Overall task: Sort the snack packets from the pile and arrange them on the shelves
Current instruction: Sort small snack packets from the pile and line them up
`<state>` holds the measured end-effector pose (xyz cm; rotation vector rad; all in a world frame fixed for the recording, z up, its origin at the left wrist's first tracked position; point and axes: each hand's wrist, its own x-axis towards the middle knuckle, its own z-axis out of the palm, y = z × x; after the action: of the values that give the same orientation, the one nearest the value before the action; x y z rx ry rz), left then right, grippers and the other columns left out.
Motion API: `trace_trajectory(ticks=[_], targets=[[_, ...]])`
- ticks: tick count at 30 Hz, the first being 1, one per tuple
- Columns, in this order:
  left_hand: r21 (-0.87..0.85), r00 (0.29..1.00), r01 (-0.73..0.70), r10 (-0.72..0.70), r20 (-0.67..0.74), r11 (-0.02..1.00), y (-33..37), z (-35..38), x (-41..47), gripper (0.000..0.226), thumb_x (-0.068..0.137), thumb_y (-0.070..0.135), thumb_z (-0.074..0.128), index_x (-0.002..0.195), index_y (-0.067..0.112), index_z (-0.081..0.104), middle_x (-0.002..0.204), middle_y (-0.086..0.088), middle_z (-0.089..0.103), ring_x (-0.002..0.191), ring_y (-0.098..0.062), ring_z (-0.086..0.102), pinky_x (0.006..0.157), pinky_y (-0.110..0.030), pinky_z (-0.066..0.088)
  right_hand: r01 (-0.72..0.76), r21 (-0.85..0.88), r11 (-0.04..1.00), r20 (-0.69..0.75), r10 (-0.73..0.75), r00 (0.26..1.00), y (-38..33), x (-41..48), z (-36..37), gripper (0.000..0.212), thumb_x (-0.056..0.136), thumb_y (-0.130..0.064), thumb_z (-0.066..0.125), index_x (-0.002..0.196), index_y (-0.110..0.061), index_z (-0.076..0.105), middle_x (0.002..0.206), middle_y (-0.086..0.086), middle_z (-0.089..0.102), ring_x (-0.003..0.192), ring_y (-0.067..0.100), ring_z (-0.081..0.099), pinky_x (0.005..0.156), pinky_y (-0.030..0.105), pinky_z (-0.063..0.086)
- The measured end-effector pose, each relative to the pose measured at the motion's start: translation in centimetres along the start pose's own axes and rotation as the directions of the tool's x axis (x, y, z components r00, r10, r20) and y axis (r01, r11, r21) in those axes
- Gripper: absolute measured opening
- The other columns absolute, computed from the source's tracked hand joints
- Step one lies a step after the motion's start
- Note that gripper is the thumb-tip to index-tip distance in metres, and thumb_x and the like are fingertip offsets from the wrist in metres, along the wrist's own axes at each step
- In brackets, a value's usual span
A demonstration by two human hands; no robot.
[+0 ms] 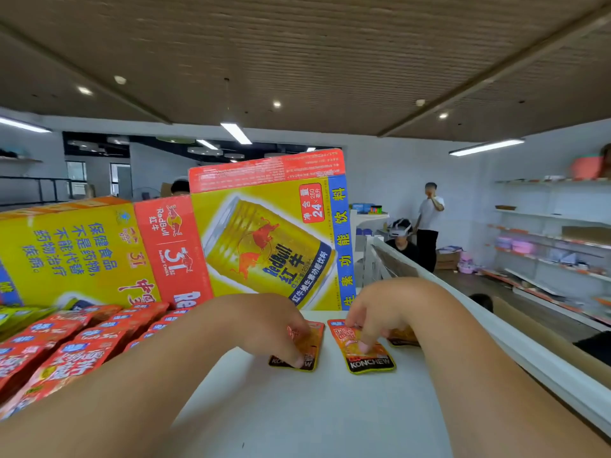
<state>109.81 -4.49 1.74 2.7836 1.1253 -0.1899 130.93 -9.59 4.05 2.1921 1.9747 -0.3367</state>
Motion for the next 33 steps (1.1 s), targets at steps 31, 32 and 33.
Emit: trace_trajectory(ticks=[31,32,33], targets=[[-0.004,0.993,0.015,-0.015,-0.116,1.000,-2.0,2.8,3.3,0.043,0.093,0.056,0.050,0.120,0.025,0.060,0.115,-0.002,0.059,0.106,-0.025,0.059,0.094,-0.044,0.049,0.068,-0.205,0.976,-0.055,-0.081,0.995,-0.9,0.8,0.8,0.067,0.093,-0.052,0.063,0.152,-0.030,0.042,0.156,-0.001,0.041,0.138,0.025,0.043,0.110,0.043,0.040],[0.002,0.993,0.018,-0.017,-0.114,1.000,-2.0,2.9,3.3,0.043,0.093,0.057,0.050,0.121,0.025,0.060,0.115,-0.002,0.059,0.106,-0.025,0.059,0.095,-0.044,0.049,0.063,-0.208,0.976,-0.059,-0.077,0.995,-0.8,0.8,0.8,0.066,0.094,-0.053,0.062,0.152,-0.030,0.042,0.155,0.000,0.042,0.137,0.025,0.044,0.109,0.042,0.041],[0.003,0.993,0.021,-0.020,-0.114,1.000,-2.1,3.0,3.3,0.043,0.093,0.057,0.050,0.121,0.026,0.059,0.116,-0.002,0.059,0.106,-0.025,0.059,0.095,-0.044,0.049,0.059,-0.206,0.977,-0.064,-0.073,0.995,-0.8,0.8,0.8,0.066,0.094,-0.053,0.062,0.152,-0.031,0.042,0.155,-0.001,0.043,0.136,0.024,0.044,0.109,0.042,0.041]])
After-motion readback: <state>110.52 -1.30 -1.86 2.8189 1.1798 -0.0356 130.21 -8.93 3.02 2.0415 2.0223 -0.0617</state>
